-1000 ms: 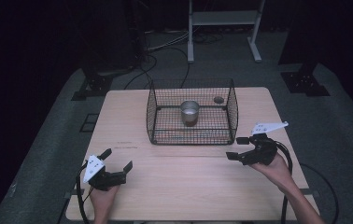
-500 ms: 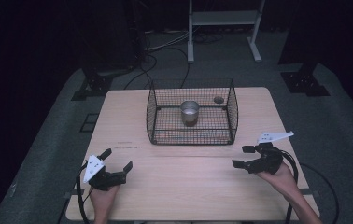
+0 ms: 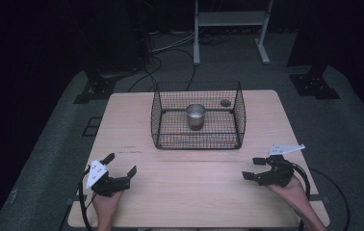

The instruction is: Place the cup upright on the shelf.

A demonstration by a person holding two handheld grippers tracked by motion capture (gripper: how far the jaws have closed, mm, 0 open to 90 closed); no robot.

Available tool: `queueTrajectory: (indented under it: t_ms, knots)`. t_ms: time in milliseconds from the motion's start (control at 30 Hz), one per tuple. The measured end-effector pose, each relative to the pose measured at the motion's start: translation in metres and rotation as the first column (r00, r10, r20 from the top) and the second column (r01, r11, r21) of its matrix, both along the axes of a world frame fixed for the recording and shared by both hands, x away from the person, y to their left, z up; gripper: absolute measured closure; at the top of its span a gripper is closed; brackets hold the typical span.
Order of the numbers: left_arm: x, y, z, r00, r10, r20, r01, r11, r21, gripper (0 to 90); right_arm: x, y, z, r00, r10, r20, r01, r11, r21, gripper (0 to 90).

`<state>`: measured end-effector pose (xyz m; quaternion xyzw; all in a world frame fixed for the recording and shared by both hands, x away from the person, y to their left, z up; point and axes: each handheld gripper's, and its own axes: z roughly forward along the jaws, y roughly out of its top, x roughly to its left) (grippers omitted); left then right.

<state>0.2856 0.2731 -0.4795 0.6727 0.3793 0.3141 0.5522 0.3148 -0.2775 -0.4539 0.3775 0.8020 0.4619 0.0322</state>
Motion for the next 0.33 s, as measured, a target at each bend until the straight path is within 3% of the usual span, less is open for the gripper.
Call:
queueTrajectory:
  t_ms: [333]
  knots:
    - [0.001, 0.000, 0.000, 1.0000, 0.000, 0.000, 0.000, 1.0000, -0.001, 0.0, -0.010, -0.012, -0.014, 0.9988, -0.048, 0.001, 0.048, 0.9980, 0.042, 13.4]
